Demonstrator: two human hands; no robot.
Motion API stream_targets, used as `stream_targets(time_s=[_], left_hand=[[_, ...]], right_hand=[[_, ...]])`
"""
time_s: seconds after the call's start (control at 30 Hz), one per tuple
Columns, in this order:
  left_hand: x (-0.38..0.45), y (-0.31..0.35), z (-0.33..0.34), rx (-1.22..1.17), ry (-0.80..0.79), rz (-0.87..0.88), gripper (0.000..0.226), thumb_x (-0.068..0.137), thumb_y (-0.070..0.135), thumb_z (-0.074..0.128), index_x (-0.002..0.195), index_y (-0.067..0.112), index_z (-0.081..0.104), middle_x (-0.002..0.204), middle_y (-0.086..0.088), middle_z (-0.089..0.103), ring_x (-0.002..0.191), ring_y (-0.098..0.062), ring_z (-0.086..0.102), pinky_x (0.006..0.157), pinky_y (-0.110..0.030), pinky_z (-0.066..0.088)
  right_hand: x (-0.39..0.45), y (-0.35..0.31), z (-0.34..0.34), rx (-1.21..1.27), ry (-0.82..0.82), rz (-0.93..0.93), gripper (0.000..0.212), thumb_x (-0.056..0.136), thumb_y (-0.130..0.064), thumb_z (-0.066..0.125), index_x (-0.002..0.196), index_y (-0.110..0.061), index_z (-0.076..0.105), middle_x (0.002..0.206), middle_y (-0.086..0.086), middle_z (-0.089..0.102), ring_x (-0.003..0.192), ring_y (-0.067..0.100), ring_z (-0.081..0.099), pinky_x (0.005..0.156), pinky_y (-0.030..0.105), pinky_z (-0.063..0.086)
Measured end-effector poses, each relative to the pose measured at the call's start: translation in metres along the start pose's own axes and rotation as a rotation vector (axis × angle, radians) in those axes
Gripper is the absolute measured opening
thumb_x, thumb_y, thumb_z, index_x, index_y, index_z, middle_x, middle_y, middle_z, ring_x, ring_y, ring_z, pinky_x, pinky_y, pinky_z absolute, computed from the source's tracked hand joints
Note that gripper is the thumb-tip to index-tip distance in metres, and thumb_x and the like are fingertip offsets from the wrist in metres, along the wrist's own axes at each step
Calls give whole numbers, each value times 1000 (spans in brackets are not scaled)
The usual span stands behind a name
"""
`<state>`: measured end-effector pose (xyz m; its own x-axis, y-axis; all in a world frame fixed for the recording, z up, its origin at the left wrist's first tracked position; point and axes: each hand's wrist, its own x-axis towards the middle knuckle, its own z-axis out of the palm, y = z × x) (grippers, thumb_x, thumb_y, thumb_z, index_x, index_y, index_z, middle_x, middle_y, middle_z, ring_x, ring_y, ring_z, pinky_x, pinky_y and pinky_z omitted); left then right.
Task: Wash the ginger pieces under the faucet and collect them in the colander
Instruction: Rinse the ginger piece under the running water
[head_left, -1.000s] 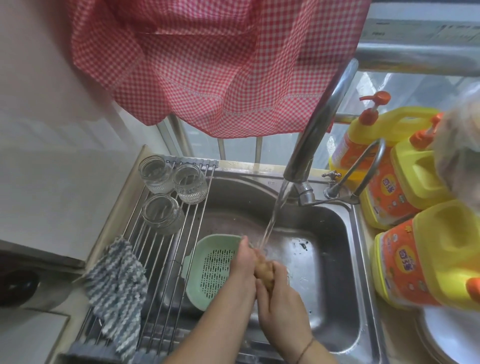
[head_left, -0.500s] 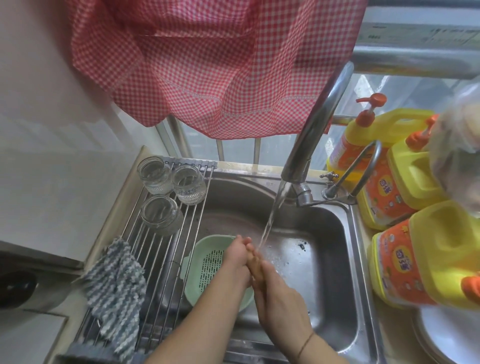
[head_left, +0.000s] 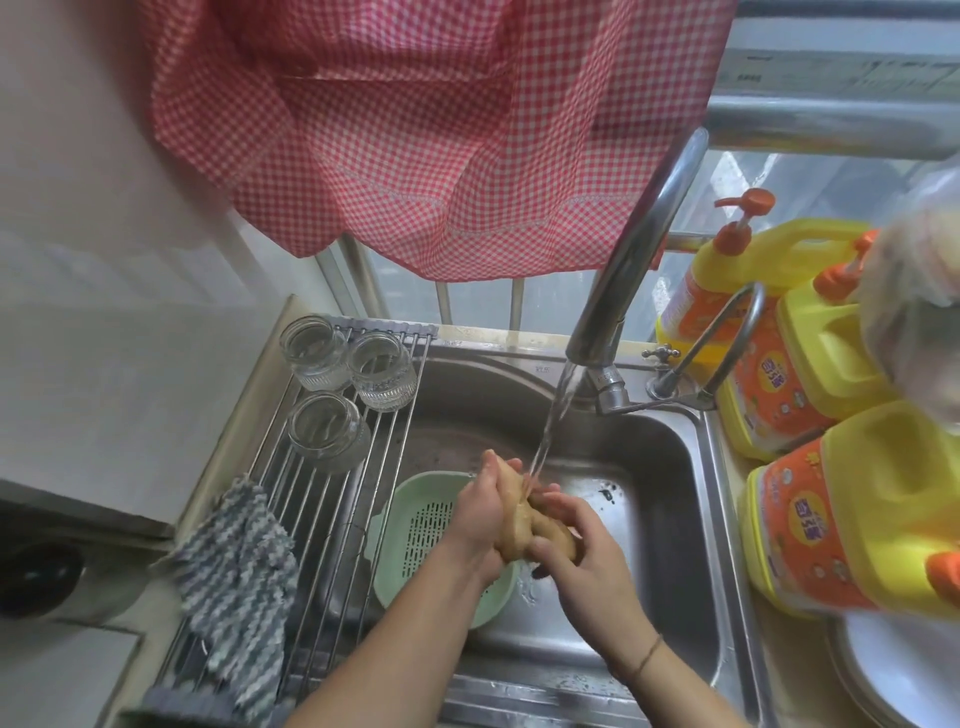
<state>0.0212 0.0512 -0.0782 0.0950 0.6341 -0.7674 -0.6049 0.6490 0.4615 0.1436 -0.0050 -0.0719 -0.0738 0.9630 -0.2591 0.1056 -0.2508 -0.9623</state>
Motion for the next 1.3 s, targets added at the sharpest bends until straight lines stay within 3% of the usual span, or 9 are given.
stream_targets(time_s=[0.13,0.23,0.3,0.47,0.6,0.83,1.0,1.13,1.3], left_hand=[[-1,-7,3,-2,36,24,55,93,62,44,104,8,47,83,-16,59,67,-27,64,64,-36,56],[2,-5,4,125,90,5,50,99,53,41,82,8,52,60,-7,59,52,-21,57,56,-29,49],[5,0,8,194,157,-42,49,99,52,42,77,9,51,47,-4,55,45,-18,52,51,-26,45],[4,4,15,-6,161,-124,40,102,40,44,73,12,43,50,-2,45,34,-11,42,36,-18,37],[8,1,11,-246,210,134,27,107,28,33,86,13,44,70,-7,44,53,-17,45,48,-26,46],[-24,-5,-10,-352,46,277,27,107,18,31,126,7,46,116,-21,55,103,-32,63,88,-44,54],[-30,-12,-26,-141,42,434,20,106,14,34,120,7,46,111,-20,66,94,-25,71,74,-28,59],[-38,-20,-39,215,94,622,15,106,14,32,105,13,47,105,-13,67,80,-11,70,71,-24,56],[-44,-21,-65,694,167,913,20,105,25,31,103,24,50,88,16,63,77,-1,62,71,-25,52]], right_hand=[[-1,-12,2,-42,-24,113,15,88,-13,66,101,-16,62,79,0,69,53,17,63,50,38,54],[-9,-10,2,-423,25,-128,7,89,-25,62,95,-28,63,82,-8,69,62,5,61,61,16,47],[-13,-5,4,-634,-6,-238,21,87,-30,55,104,-21,64,91,-4,67,75,14,62,67,19,45],[-13,0,11,-937,50,-454,12,87,-34,50,92,-25,57,72,-4,59,52,20,58,43,27,37],[6,-13,-1,-466,205,-106,28,71,-28,81,93,-27,64,79,-12,68,71,4,63,63,14,47],[36,-20,11,-99,164,55,40,88,-19,64,119,-34,44,96,-3,61,88,22,66,77,49,58],[38,-17,24,-64,201,127,22,86,-35,58,99,-46,43,92,8,63,75,31,63,69,53,57],[37,-21,32,1,207,175,9,93,-40,54,91,-34,48,85,17,63,50,25,56,41,27,44],[36,-25,27,104,198,300,43,100,-44,36,81,-9,51,67,22,55,37,27,52,35,22,34]])
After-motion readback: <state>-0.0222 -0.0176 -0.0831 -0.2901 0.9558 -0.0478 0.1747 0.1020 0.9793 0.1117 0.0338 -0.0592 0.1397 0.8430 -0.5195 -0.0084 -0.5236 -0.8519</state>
